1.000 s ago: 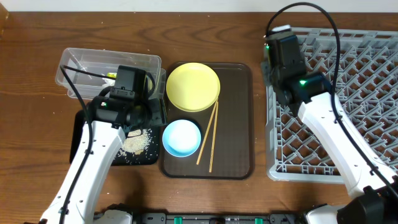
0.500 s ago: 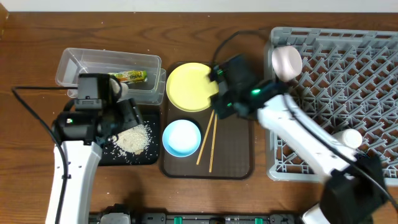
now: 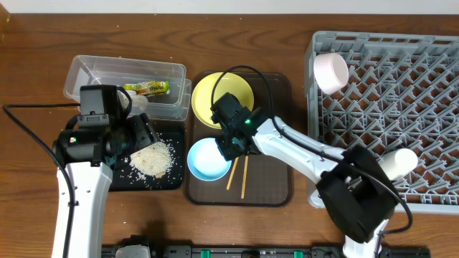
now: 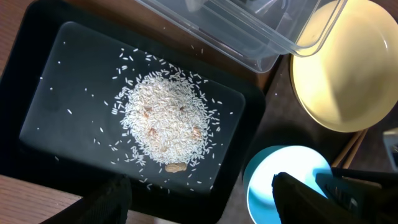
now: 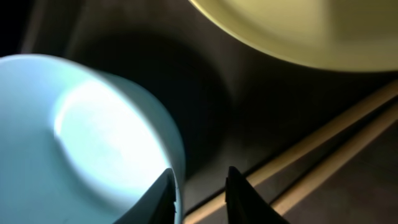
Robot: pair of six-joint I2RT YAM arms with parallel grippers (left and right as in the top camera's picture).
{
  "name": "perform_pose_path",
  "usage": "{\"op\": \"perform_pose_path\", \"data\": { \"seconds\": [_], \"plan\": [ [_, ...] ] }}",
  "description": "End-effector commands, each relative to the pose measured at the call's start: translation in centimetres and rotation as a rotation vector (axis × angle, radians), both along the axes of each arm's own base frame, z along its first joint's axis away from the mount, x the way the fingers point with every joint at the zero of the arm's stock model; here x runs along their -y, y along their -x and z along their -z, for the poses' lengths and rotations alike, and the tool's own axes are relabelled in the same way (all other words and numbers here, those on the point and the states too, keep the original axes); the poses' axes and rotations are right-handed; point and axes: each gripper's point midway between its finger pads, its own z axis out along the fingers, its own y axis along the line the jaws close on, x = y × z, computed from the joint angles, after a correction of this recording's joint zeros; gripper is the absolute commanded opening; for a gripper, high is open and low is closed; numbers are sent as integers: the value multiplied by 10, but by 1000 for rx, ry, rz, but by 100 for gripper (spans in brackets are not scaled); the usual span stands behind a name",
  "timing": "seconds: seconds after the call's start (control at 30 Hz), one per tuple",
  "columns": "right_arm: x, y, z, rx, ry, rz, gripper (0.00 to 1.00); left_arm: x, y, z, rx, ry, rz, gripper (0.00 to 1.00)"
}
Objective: Sort waste into correct bins and load items into the dishwasher rack
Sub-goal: 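Grasp the light-blue bowl rim with the right gripper and lift, then carry the blue bowl to the rack and set it in the back row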
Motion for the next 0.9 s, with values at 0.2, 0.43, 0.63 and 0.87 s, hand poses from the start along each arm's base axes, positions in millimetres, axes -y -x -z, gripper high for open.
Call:
{"op": "perform_pose_path", "data": {
  "seconds": [0.2,0.43,0.63,0.87],
  "plan": [
    [-5,2,6,0,15,45,1,-3,0,-1,0,-11,-8,76],
    [10,-23,-33,117,2,100,1,-3,1,-1,-2,-11,-7,75],
    [32,-40,-81,209,-43,129,1,-3,1,-1,-3,-11,-7,75],
    [94,-76,-137,397,4,208,1,-3,0,-1,0,-11,-7,75]
  ]
}}
